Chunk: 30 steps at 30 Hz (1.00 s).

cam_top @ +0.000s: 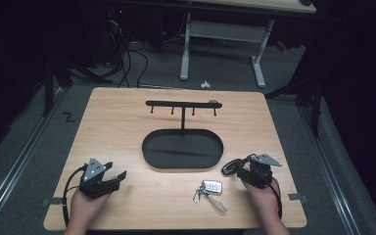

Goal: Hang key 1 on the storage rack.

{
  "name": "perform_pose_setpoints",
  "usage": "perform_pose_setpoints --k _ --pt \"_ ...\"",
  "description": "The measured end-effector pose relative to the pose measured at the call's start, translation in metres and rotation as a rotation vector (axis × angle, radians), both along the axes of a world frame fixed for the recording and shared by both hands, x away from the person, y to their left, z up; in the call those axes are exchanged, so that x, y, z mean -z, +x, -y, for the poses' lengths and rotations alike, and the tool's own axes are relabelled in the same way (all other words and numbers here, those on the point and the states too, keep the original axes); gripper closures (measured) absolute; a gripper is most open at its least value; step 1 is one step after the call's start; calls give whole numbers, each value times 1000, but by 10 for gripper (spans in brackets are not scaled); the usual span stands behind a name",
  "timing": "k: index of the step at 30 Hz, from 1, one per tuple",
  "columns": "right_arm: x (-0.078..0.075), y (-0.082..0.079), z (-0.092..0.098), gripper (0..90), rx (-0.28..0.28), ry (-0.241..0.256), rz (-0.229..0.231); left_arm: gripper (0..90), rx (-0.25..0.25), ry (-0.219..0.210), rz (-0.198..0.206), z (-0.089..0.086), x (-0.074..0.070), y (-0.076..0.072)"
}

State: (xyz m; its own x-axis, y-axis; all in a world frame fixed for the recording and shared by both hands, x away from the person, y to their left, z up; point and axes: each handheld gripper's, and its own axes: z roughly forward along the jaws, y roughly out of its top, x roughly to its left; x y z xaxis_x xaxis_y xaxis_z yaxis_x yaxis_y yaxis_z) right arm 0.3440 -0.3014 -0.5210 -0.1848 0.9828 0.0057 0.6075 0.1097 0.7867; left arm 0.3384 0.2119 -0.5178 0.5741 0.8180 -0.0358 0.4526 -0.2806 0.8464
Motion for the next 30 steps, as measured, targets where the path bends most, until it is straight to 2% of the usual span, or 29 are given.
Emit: perform_pose_setpoints --k 3,5,8,10,11,15,18,25,28,30 --pt "0 0 0 383 9 11 -10 346 4 4 -3 1 0 0" --pt "1 -1 1 432 12 39 -37 346 8 6 -3 3 0 1" --pt "3 -1 0 512 6 55 -77 346 12 9 -1 4 1 1" --pt "3 -1 0 535 8 66 -80 345 12 9 -1 4 1 1" --pt "2 -2 0 630 7 53 -85 345 12 9 -2 4 1 1" --pt "2 -3 -1 697 -2 50 -96 346 13 9 -3 4 1 1" --pt "1 -3 -3 757 -21 30 -94 346 18 12 -6 4 1 1" --pt "-1 -4 2 839 -46 1 -87 346 29 16 -11 5 1 2" --pt "-1 -6 6 778 -54 37 -89 346 36 16 -10 6 1 2" --pt "-3 -8 7 764 -56 39 -67 346 42 16 -10 8 1 3"
